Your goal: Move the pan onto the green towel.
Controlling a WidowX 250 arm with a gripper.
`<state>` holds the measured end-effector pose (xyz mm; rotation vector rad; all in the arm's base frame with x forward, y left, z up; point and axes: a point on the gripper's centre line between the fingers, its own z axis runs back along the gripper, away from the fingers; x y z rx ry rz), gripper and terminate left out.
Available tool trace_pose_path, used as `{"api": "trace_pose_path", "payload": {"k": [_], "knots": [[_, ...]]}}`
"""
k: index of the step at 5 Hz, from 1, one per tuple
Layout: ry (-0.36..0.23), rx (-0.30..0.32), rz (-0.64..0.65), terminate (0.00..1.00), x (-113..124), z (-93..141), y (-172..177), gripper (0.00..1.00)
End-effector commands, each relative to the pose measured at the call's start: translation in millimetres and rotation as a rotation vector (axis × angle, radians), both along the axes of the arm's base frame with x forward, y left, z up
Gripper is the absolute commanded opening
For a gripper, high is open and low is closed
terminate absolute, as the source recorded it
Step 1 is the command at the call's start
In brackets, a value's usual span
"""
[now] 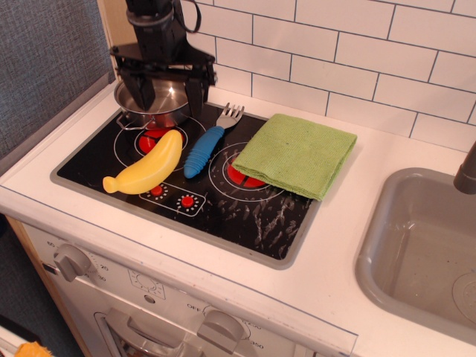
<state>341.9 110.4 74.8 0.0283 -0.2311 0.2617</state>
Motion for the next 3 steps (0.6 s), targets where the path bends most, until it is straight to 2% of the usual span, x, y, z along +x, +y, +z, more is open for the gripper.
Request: {"api": "trace_pose_path", "payload": {"k": [1,2,3], "knots": [[-0.033,0.011,0.040,0.00,51,1,29,1.00],[0.024,0.026,0.044,0.00,60,-19,33,1.00],[0.083,0.018,0.052,0.00,60,-42,32,1.00]]}}
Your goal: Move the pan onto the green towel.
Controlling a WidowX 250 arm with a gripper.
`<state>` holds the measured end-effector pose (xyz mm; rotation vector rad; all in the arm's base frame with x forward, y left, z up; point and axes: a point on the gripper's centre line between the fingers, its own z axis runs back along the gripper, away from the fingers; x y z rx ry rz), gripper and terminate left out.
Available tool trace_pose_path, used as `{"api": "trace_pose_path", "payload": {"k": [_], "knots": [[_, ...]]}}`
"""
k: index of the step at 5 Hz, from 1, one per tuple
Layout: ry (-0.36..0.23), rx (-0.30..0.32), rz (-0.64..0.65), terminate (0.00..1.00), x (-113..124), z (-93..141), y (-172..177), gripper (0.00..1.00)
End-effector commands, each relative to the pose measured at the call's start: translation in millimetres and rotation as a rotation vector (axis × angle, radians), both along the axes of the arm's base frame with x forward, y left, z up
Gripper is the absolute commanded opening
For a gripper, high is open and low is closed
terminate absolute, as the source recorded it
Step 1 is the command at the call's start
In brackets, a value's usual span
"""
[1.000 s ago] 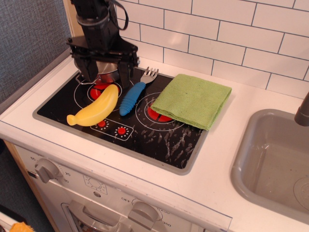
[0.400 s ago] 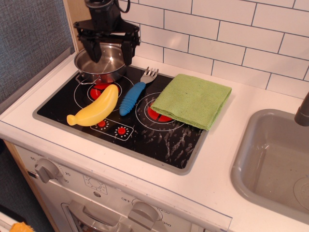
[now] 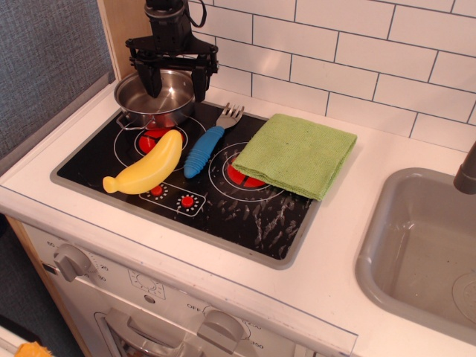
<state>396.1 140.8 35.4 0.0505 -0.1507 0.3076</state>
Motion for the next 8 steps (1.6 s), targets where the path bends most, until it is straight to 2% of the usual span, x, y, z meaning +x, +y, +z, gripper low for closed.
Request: {"api": "trace_pose_path", "payload": {"k": [1,4,5,6,7,8], "knots": [[0.018,0.007,0.014,0.00,4,-9,2,0.00],[-0.052,0.021,0.006,0.00,8,18,0,0.00],[-0.114,0.029,0.056,0.00,2,43,0,0.00],[-0.205,0.104,0.064,0.00,-6,84,-12,0.00],[-0.260,0.029,-0.056,0.00,-3,103,-50,0.00],[-0.282,-0.027,-0.203,0.00,-4,110,-99,0.00]]}}
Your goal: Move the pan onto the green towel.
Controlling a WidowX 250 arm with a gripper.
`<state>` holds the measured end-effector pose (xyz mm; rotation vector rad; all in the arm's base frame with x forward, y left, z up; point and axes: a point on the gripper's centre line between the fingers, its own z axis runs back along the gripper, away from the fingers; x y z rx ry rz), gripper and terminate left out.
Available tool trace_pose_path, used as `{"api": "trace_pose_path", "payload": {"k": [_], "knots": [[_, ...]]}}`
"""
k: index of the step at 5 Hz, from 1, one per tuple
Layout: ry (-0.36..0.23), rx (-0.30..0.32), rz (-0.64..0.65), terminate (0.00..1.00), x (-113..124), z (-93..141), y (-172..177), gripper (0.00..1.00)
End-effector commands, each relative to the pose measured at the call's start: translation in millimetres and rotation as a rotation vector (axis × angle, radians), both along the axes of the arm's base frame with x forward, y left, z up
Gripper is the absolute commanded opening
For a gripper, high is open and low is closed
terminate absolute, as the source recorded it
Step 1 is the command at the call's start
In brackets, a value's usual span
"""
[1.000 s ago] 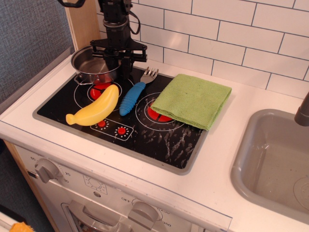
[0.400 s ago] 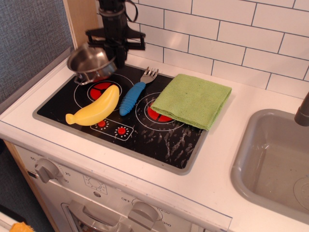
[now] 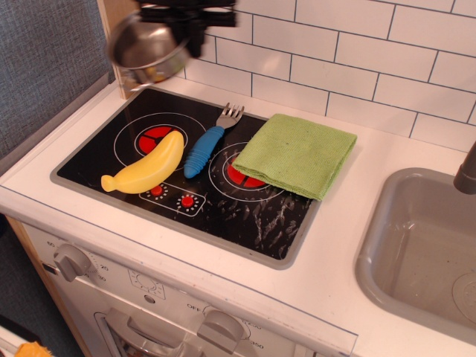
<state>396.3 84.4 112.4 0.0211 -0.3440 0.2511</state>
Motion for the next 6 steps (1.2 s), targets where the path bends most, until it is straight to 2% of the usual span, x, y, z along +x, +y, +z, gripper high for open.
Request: {"api": "trace_pose_path", "payload": {"k": [1,2,3,5,6], "knots": [[-0.075,0.000,-0.274,0.00,-14,26,-93,0.00],[-0.033,0.024,-0.327,0.00,-23,11,-134,0.00],[0.017,0.041,-0.325,0.00,-24,-9,-135,0.00],[0.084,0.077,-0.306,0.00,-20,-37,-125,0.00],[0.103,0.079,-0.331,0.00,-22,-48,-130,0.00]]}}
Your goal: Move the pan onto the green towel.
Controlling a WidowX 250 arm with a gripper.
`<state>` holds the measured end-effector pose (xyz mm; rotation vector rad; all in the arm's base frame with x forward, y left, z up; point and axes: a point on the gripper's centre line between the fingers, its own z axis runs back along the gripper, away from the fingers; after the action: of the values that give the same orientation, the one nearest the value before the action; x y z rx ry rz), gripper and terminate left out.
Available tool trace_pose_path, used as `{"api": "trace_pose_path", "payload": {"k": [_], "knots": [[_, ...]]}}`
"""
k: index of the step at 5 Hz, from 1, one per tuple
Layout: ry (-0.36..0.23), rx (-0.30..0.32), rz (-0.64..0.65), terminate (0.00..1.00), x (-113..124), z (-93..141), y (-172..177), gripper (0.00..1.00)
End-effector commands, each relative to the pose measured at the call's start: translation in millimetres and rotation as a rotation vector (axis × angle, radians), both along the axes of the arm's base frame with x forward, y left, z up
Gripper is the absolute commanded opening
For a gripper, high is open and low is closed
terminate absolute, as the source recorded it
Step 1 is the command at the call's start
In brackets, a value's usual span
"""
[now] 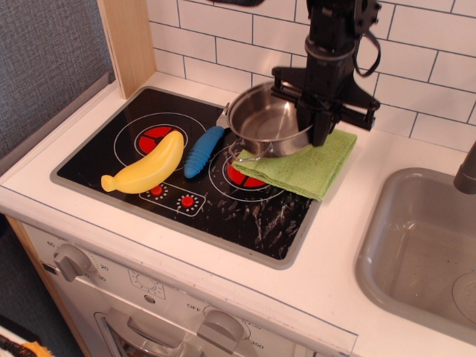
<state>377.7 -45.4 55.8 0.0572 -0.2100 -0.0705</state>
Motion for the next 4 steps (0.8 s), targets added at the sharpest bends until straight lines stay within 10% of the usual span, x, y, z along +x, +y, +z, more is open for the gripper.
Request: {"api": "trace_pose_path", "payload": {"k": [1,2,3,4], "knots": [[-0.037,-0.008,-0.046,0.00,-5,5,-9,0.00],[-0.041,-0.014,-0.061,0.00,-3,5,-12,0.00],[-0.067,-0.057,-0.027,0.00,-2,9,-6,1.00],[-0.088,-0.081,-0.018,0.00,-1,21,5,1.00]]}}
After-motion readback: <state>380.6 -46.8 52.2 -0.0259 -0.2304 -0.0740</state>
